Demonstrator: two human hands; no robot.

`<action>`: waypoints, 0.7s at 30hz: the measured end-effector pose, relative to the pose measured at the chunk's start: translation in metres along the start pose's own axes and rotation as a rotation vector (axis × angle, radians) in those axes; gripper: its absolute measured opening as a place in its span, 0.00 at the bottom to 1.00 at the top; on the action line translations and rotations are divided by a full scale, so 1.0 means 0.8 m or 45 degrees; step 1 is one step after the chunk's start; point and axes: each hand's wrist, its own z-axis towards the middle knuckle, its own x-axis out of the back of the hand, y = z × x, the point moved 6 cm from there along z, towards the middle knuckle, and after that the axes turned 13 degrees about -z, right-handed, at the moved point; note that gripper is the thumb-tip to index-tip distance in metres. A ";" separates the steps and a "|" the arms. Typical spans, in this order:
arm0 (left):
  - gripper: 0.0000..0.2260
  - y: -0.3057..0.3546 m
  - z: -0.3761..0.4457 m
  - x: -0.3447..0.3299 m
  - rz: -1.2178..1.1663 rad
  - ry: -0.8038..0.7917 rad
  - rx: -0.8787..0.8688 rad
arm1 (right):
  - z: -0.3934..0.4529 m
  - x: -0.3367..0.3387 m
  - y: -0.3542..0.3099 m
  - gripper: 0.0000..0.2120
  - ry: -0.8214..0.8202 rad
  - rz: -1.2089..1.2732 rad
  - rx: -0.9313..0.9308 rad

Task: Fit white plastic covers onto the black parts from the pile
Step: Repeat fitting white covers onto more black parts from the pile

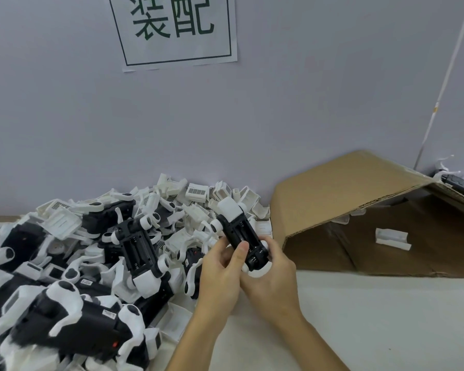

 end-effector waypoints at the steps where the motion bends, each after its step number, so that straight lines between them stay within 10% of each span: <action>1: 0.08 0.000 0.000 0.001 -0.001 0.003 0.003 | -0.001 0.001 -0.001 0.20 0.016 -0.005 0.013; 10: 0.11 -0.006 0.003 0.007 0.000 0.022 -0.037 | 0.001 -0.007 0.008 0.40 -0.360 -0.101 -0.042; 21: 0.22 -0.006 -0.007 -0.015 0.573 -0.115 -0.368 | 0.026 0.030 -0.038 0.28 0.104 0.016 0.021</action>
